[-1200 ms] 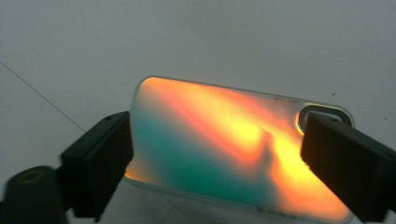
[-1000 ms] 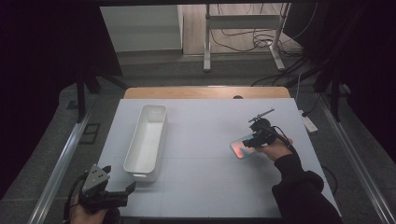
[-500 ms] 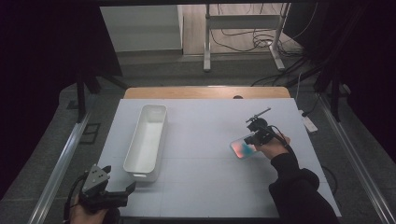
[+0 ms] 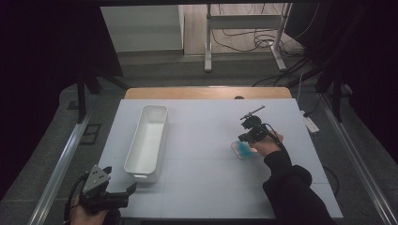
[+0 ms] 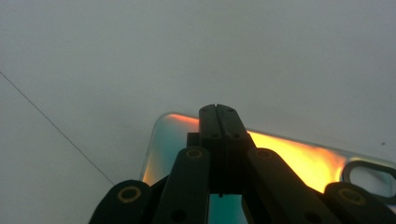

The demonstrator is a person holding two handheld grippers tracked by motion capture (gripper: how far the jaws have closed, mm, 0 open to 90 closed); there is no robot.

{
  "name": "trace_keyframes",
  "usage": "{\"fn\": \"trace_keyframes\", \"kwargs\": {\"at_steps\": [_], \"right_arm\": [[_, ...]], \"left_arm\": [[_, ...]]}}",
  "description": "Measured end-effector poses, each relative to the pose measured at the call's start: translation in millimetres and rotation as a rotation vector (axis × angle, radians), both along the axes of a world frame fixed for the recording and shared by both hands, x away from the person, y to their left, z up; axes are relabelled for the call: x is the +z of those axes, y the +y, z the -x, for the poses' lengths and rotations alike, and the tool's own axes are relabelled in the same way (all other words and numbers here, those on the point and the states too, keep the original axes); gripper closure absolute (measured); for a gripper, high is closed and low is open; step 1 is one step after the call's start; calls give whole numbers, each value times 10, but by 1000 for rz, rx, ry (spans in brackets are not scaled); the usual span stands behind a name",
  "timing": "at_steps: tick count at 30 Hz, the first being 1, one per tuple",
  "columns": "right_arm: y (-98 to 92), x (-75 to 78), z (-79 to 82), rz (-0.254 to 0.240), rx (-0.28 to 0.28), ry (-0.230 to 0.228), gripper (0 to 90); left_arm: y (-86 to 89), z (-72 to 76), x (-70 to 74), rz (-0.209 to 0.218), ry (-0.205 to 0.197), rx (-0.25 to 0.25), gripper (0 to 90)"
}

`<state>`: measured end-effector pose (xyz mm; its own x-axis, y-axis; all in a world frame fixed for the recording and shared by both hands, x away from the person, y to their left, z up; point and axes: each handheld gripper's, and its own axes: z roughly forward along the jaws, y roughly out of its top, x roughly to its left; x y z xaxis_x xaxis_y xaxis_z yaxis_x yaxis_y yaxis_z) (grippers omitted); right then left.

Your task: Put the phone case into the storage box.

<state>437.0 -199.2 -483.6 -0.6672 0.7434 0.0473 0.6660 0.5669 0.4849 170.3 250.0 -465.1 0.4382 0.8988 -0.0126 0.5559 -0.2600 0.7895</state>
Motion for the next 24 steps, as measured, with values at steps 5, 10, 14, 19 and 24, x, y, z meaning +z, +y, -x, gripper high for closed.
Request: {"fn": "trace_keyframes", "kwargs": {"at_steps": [5, 10, 14, 19, 24], "right_arm": [[95, -26, -33, -5, 5, -4, 890], [191, -71, -66, 7, 14, -1, 890], [266, -97, -85, 15, 19, -2, 890], [294, -128, -95, 25, 25, 4, 890], [299, -154, -95, 26, 29, 10, 890]], "left_arm": [[-3, 0, 0, -2, 1, -1, 0], [-2, 0, 0, 0, 1, -1, 0], [-2, 1, 0, -2, -1, -1, 0], [0, 1, 0, -1, -1, -1, 0], [-2, 1, 0, -2, -1, -2, 1]]}}
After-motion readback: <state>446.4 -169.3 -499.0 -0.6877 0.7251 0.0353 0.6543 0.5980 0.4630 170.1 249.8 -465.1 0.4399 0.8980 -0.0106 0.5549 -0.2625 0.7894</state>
